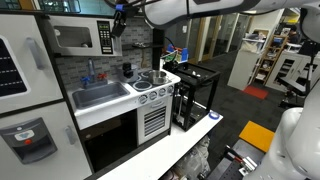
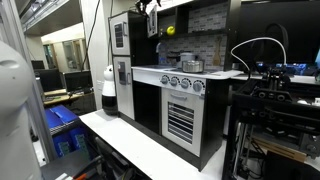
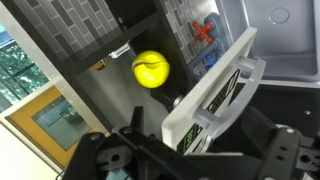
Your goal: Put the artificial fruit inside the microwave and close the door
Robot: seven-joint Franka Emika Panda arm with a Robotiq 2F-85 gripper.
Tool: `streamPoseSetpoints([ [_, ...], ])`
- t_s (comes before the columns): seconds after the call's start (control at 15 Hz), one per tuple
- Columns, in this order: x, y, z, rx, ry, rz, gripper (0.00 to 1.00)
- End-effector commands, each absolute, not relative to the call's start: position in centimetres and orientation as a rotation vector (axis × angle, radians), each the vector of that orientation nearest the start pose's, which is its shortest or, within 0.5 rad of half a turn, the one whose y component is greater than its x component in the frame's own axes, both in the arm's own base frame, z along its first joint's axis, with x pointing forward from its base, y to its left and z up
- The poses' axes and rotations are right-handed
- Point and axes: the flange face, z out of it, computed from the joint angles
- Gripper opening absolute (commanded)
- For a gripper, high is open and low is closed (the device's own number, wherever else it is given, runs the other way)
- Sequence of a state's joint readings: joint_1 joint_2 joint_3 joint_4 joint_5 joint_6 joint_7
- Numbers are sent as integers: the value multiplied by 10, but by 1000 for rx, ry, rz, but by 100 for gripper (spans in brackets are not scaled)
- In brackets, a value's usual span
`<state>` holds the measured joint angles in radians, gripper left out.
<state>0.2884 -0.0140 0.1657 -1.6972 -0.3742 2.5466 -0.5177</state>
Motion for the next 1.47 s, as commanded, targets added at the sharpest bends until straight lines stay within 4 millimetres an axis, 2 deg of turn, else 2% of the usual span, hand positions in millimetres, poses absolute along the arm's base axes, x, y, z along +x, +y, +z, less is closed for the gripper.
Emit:
streamPoseSetpoints([
  [0.0, 548, 269, 680, -2602, -1886, -1497, 100],
  [1.07, 562, 281, 658, -2428, -2263, -1690, 100],
  [1.4, 562, 282, 662, -2324, -2431, -1814, 100],
])
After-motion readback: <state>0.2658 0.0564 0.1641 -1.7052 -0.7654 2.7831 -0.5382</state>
